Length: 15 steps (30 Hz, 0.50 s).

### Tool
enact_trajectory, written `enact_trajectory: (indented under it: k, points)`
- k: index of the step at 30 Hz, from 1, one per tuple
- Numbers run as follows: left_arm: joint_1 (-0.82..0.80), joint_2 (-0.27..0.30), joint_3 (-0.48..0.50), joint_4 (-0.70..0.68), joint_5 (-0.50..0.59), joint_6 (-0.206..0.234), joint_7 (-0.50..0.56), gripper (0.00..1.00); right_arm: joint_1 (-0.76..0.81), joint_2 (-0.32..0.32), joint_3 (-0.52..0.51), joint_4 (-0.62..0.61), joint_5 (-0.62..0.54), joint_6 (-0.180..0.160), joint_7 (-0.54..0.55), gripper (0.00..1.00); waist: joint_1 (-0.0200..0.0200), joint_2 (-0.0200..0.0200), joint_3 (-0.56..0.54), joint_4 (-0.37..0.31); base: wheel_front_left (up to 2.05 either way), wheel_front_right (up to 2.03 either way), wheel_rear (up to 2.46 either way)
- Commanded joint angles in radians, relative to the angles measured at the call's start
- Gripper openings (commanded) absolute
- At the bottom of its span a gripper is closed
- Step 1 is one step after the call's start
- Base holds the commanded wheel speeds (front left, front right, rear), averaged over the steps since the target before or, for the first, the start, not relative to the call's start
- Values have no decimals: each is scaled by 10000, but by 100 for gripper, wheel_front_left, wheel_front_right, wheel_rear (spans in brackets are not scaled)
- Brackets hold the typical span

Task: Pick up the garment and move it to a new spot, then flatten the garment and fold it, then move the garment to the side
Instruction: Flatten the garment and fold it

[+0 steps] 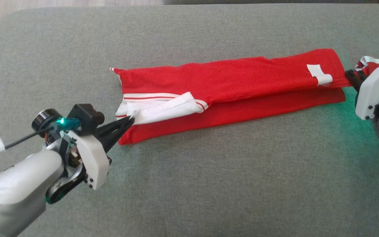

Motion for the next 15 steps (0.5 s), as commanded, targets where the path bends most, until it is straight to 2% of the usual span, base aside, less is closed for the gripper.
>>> enact_trajectory:
  k: [1,12,13,14,15]
  points:
    - [-370,445,403,-147,168,141,47,0,165,-358,143,-289,171,-9,135,0,1,-1,11,-16,0,0,0]
    - [-387,78,204,360,320,263,289,0,293,-627,1050,-765,832,-9,1361,0,1,-1,49,-175,0,0,0]
    - [-412,36,221,413,360,319,237,13,287,-624,1024,-735,898,-9,1361,23,1,-1,33,-189,0,0,0]
    - [-450,-16,273,463,425,413,107,49,288,-576,948,-689,1014,-9,1360,100,1,-1,-5,-202,0,0,0]
    - [-474,-77,339,521,468,528,-33,100,279,-518,887,-690,1114,-9,1342,100,1,-1,-43,-212,0,0,0]
